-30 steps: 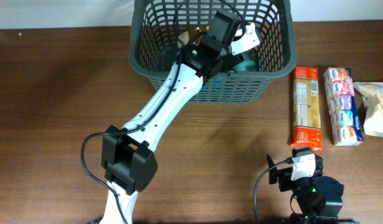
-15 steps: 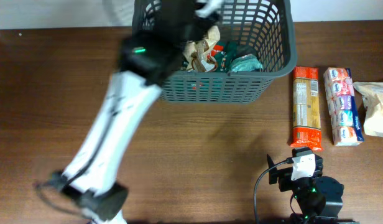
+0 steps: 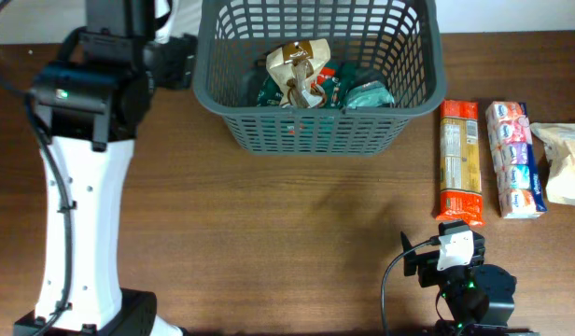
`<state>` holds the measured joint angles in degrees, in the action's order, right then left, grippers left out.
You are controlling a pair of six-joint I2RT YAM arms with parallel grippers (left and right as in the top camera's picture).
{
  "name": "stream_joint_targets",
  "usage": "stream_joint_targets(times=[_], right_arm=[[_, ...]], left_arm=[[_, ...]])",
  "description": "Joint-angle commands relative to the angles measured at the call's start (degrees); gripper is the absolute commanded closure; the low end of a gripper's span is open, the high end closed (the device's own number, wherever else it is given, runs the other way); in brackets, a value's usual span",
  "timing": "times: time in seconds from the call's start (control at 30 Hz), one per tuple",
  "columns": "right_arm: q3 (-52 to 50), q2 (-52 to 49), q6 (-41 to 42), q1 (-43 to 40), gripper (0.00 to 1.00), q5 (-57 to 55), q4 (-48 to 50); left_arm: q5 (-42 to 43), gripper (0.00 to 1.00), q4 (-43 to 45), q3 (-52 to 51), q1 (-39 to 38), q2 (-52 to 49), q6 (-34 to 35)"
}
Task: Pack container
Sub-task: 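Park the left arm aside and reach the right gripper to the spaghetti pack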
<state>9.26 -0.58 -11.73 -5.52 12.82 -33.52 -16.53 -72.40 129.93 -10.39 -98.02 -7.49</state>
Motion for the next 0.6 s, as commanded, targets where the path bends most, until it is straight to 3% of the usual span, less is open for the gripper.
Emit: stream_joint_targets(times=[0.0, 0.17, 0.3, 0.57], right_arm=[[-0.31, 0.37, 0.68, 0.42, 0.01, 0.31, -0.07], [-0.31, 0.37, 0.72, 0.42, 0.01, 2.14, 0.22], [0.74, 0.37, 0.79, 0.42, 0.01, 10.27, 1.95], [15.06, -8.22, 6.25, 0.42, 0.01, 9.75, 0.76]], left_arm=[[-0.09, 0.01, -4.72, -0.15, 4.31, -0.66, 7.37], [0.87, 0.01, -10.51, -0.20, 7.96, -1.25, 7.54], [0.81, 0.01, -13.16, -1.16, 9.92, -1.46, 7.52], [0.70, 0.01, -10.54, -5.29, 13.46, -2.64, 7.54]])
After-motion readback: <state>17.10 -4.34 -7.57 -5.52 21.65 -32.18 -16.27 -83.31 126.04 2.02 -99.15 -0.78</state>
